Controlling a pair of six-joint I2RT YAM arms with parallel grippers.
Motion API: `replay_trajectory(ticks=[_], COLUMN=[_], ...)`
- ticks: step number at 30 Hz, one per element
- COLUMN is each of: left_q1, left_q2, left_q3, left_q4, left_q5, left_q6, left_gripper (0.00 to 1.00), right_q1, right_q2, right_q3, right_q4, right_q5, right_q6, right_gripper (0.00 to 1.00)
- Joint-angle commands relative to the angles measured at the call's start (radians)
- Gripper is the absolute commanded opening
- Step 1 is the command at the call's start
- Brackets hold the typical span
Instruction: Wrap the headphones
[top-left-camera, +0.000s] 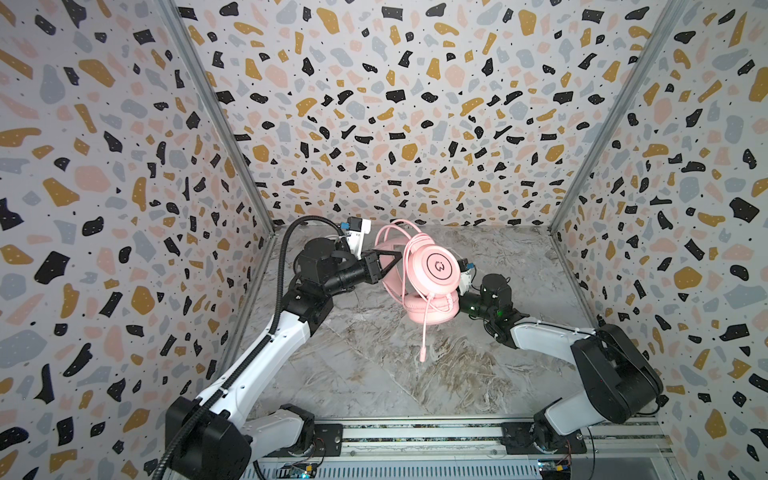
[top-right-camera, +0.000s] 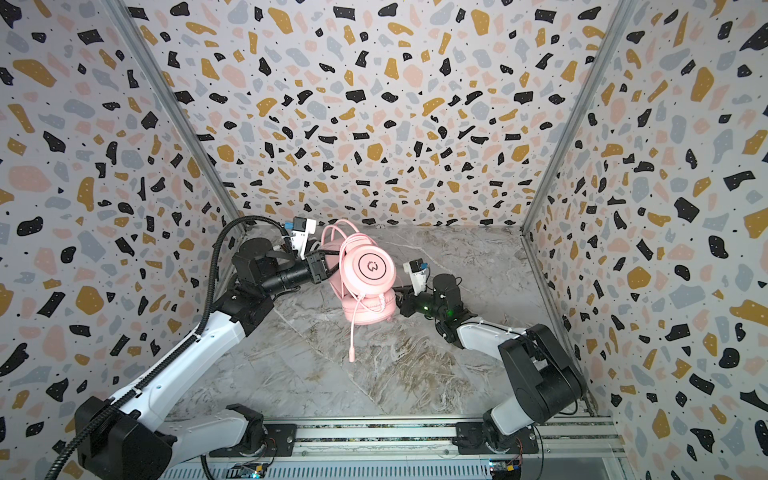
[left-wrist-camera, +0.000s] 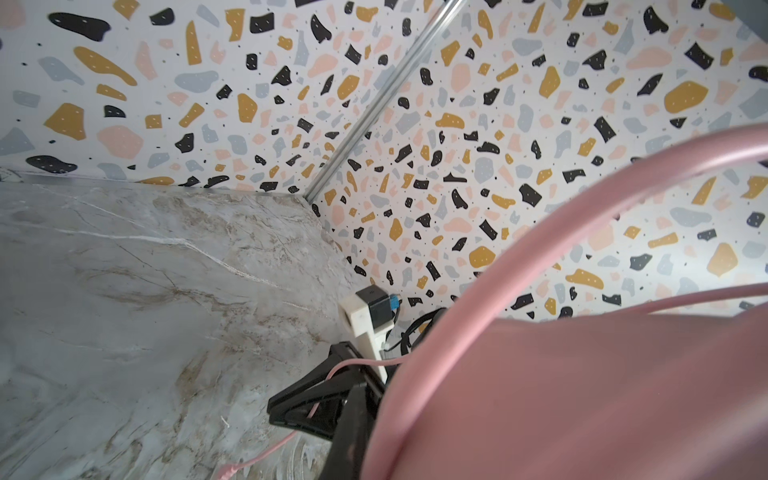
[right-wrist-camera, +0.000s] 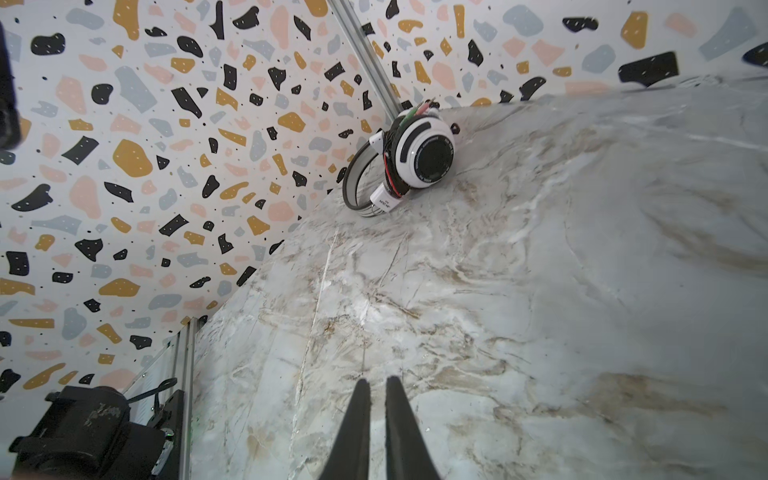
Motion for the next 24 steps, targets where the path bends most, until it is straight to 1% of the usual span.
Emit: replay_trajectory(ticks=[1, 4, 7, 9, 11, 13, 15, 16, 19, 21, 22, 24], left_q1=[0.001, 0.001, 0.001, 0.003, 0.002, 0.002, 0.002, 0.002, 0.002, 0.002, 0.003, 0.012], left_q2=[-0.049, -0.047, -0.029, -0.034, -0.056, -0.082, -0.104, -0.113, -0.125, -0.127, -0.127, -0.132], left_q3=[-0.021, -0.085, -0.097, -0.082, -0.07, -0.064, -0.046, -0.042, -0.058, -0.075, -0.084, -0.112], left_q4=[0.187, 0.301, 0.322, 0.258, 0.149, 0.072, -0.062, -0.099, -0.133, -0.137, -0.157, -0.152], left_q5=[-0.168, -0.276, -0.337, -0.411, -0.547, -0.684, -0.829, -0.893, -1.017, -1.091, -1.143, -1.205], left_q6=[-0.199, -0.368, -0.454, -0.451, -0.456, -0.458, -0.46, -0.46, -0.464, -0.439, -0.449, -0.441], left_gripper=[0.0, 0.0, 0.0, 0.0, 0.0, 0.0, 0.0, 0.0, 0.0, 0.0, 0.0, 0.0], right_q1=[0.037, 0.064, 0.097, 0.118, 0.149, 0.18, 0.197, 0.204, 0.228, 0.251, 0.266, 0.307], right_q2=[0.035, 0.067, 0.09, 0.106, 0.113, 0.097, 0.068, 0.048, -0.009, -0.043, -0.058, -0.087], right_q3=[-0.006, -0.009, -0.012, -0.012, -0.02, -0.044, -0.076, -0.088, -0.112, -0.111, -0.105, -0.072], right_q4=[0.093, 0.119, 0.132, 0.135, 0.124, 0.094, 0.088, 0.075, 0.013, -0.045, -0.089, -0.208], right_q5=[0.0, 0.0, 0.013, 0.001, -0.019, -0.008, 0.0, 0.003, 0.02, 0.035, 0.038, 0.07], right_q6=[0.07, 0.095, 0.108, 0.115, 0.1, 0.083, 0.084, 0.083, 0.066, 0.046, 0.028, -0.034], right_gripper=[0.11, 0.1, 0.08, 0.08, 0.07, 0.07, 0.07, 0.07, 0.07, 0.07, 0.07, 0.07])
